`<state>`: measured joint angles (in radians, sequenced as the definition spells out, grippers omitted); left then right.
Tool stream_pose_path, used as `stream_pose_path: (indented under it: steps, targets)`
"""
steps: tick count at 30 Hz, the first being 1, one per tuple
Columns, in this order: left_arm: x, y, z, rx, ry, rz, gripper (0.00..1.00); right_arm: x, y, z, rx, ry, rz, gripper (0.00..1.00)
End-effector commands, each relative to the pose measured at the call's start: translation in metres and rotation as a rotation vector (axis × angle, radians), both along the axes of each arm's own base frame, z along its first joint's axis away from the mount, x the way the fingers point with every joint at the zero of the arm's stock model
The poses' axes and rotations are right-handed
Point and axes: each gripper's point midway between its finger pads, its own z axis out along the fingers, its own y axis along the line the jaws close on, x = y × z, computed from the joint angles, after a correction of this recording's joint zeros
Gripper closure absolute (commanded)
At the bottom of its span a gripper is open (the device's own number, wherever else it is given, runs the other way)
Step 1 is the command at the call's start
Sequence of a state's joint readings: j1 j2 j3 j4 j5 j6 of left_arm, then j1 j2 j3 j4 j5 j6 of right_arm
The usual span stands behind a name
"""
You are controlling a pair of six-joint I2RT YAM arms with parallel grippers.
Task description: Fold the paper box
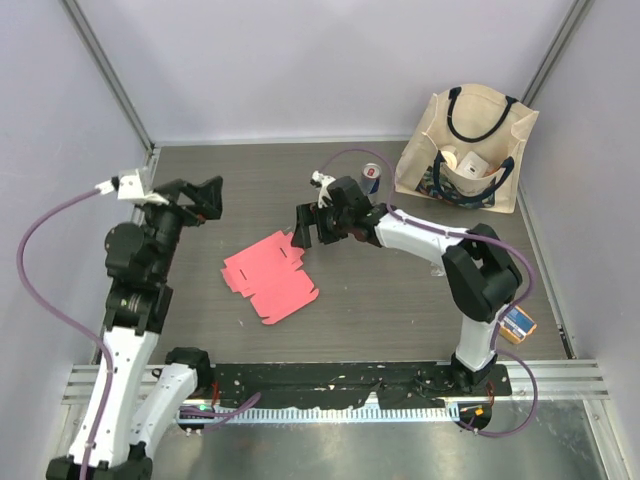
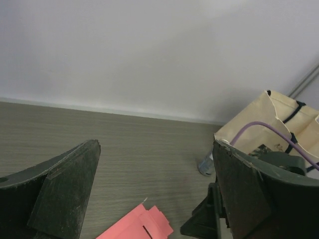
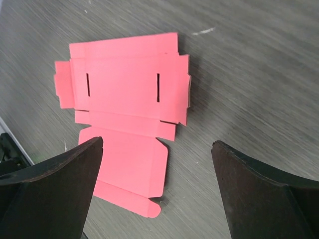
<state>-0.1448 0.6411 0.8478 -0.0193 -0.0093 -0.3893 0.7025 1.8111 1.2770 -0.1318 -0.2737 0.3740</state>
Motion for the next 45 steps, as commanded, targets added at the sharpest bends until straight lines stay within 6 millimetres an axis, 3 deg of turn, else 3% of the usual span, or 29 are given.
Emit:
stream_pose_path:
  steps: [1, 3, 4, 6, 8, 14, 19, 23, 26, 27, 29, 30, 31, 33, 34, 35, 36, 37, 38, 40, 41, 42, 45]
  targets:
    - [0.029, -0.037, -0.022, 0.005, 0.181, -0.179, 0.0, 0.01, 0.018, 0.009, 0.116, 0.017, 0.052, 0.06]
    - [0.036, -0.046, -0.026, -0.016, 0.24, -0.22, 0.0, 0.021, 0.019, 0.006, 0.152, 0.013, 0.049, 0.11]
    - [0.041, -0.05, -0.04, -0.019, 0.302, -0.235, 0.0, 0.025, 0.02, -0.008, 0.138, 0.033, 0.042, 0.13]
    - [0.044, -0.055, -0.041, -0.037, 0.322, -0.256, 0.0, 0.035, 0.023, -0.015, 0.127, 0.03, 0.037, 0.21]
    - [0.045, -0.054, -0.044, -0.049, 0.322, -0.251, 0.0, 0.038, 0.026, -0.038, 0.103, 0.061, 0.039, 0.27]
    - [0.048, -0.047, -0.047, -0.052, 0.328, -0.215, 0.0, 0.048, 0.032, -0.066, 0.081, 0.068, 0.057, 0.47]
    - [0.052, -0.047, -0.052, -0.066, 0.347, -0.218, 0.01, 0.042, 0.045, -0.062, 0.174, 0.087, 0.088, 0.65]
    - [0.054, -0.048, -0.055, -0.076, 0.36, -0.226, 0.01, 0.037, 0.052, -0.055, 0.254, 0.104, 0.099, 0.73]
    - [0.056, -0.05, -0.058, -0.079, 0.369, -0.234, 0.01, 0.035, 0.053, -0.044, 0.295, 0.092, 0.098, 0.95]
    - [0.056, -0.051, -0.059, -0.08, 0.374, -0.236, 0.01, 0.031, 0.049, -0.044, 0.289, 0.099, 0.088, 0.98]
    - [0.059, -0.051, -0.063, -0.083, 0.392, -0.233, 0.01, 0.034, 0.038, -0.016, 0.293, 0.037, 0.043, 0.99]
    - [0.06, -0.051, -0.065, -0.086, 0.4, -0.234, 0.01, 0.028, 0.028, -0.019, 0.277, 0.038, 0.017, 0.99]
    - [0.061, -0.051, -0.067, -0.088, 0.411, -0.232, 0.02, 0.031, 0.018, 0.01, 0.298, -0.022, -0.023, 0.99]
    - [0.064, -0.052, -0.073, -0.091, 0.437, -0.234, 0.02, 0.028, -0.011, 0.012, 0.319, -0.005, -0.099, 0.99]
    - [0.064, -0.053, -0.074, -0.095, 0.451, -0.237, 0.02, 0.027, -0.021, 0.021, 0.354, -0.002, -0.125, 0.98]
    - [0.067, -0.054, -0.079, -0.097, 0.468, -0.239, 0.02, 0.021, -0.032, 0.043, 0.415, -0.013, -0.123, 0.99]
    - [0.067, -0.055, -0.081, -0.101, 0.477, -0.245, 0.02, 0.022, -0.055, 0.041, 0.457, -0.017, -0.16, 0.98]
    - [0.067, -0.059, -0.083, -0.111, 0.488, -0.264, 0.02, 0.018, -0.065, 0.049, 0.516, 0.019, -0.185, 0.99]
    - [0.068, -0.06, -0.085, -0.117, 0.501, -0.272, 0.03, 0.01, -0.076, 0.072, 0.57, -0.01, -0.172, 0.99]
    - [0.071, -0.066, -0.092, -0.13, 0.531, -0.302, 0.03, 0.005, -0.108, 0.067, 0.585, -0.001, -0.232, 0.99]
    - [0.069, -0.073, -0.093, -0.149, 0.547, -0.34, 0.04, -0.001, -0.118, 0.086, 0.608, -0.042, -0.236, 0.99]
    - [0.073, -0.077, -0.1, -0.161, 0.571, -0.362, 0.05, -0.007, -0.129, 0.079, 0.599, -0.018, -0.26, 0.98]
    - [0.069, -0.101, -0.101, -0.217, 0.597, -0.505, 0.1, -0.018, -0.159, 0.105, 0.629, -0.076, -0.309, 0.99]
